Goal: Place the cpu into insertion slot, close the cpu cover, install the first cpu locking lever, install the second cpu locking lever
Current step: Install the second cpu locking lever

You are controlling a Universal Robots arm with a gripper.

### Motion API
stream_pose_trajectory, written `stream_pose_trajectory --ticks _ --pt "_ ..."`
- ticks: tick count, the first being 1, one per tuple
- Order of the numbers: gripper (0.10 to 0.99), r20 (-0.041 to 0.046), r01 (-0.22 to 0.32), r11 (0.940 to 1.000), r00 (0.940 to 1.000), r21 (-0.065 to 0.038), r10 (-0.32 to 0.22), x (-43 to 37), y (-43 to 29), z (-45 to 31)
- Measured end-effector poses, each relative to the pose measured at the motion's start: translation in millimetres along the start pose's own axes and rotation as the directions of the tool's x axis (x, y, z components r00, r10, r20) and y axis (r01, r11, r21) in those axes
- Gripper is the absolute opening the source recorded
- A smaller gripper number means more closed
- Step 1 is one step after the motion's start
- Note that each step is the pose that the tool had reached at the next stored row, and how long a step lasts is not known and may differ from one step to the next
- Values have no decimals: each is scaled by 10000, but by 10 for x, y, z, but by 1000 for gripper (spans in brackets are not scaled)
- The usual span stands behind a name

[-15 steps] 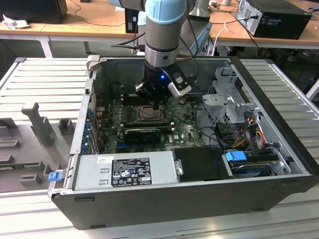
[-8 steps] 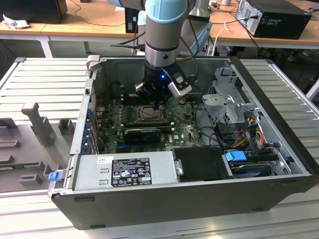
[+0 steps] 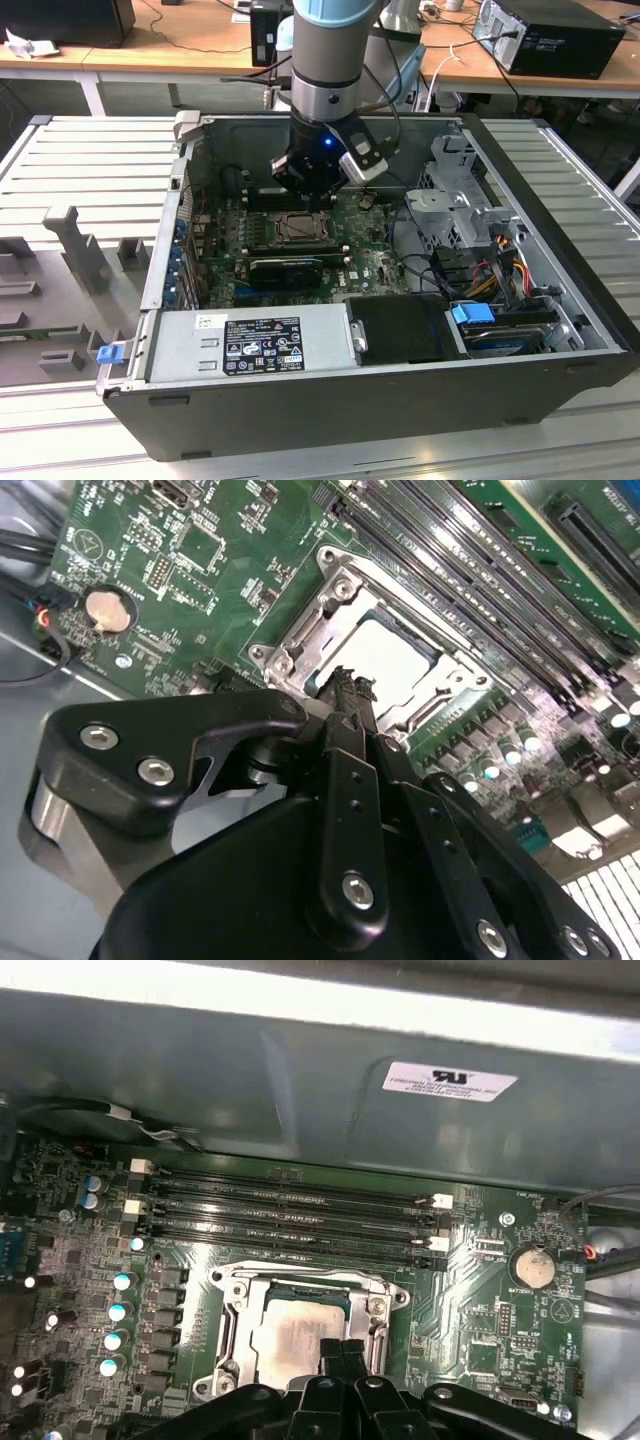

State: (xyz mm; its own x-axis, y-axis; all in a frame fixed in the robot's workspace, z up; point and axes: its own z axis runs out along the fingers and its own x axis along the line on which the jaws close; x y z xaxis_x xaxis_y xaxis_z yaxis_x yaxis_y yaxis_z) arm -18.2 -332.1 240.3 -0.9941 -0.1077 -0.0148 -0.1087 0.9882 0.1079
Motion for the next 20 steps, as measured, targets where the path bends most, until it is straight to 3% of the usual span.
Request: stream_pose_trajectory --ticks 4,14,18,20 --pt "106 0 -3 10000 10000 1 3 5 -36 -6" --pt "106 0 -3 10000 10000 1 3 29 -255 -27" --pt "106 -1 -3 10000 10000 1 3 46 -413 -37" --pt "106 0 -3 10000 10000 0 3 49 -439 -38"
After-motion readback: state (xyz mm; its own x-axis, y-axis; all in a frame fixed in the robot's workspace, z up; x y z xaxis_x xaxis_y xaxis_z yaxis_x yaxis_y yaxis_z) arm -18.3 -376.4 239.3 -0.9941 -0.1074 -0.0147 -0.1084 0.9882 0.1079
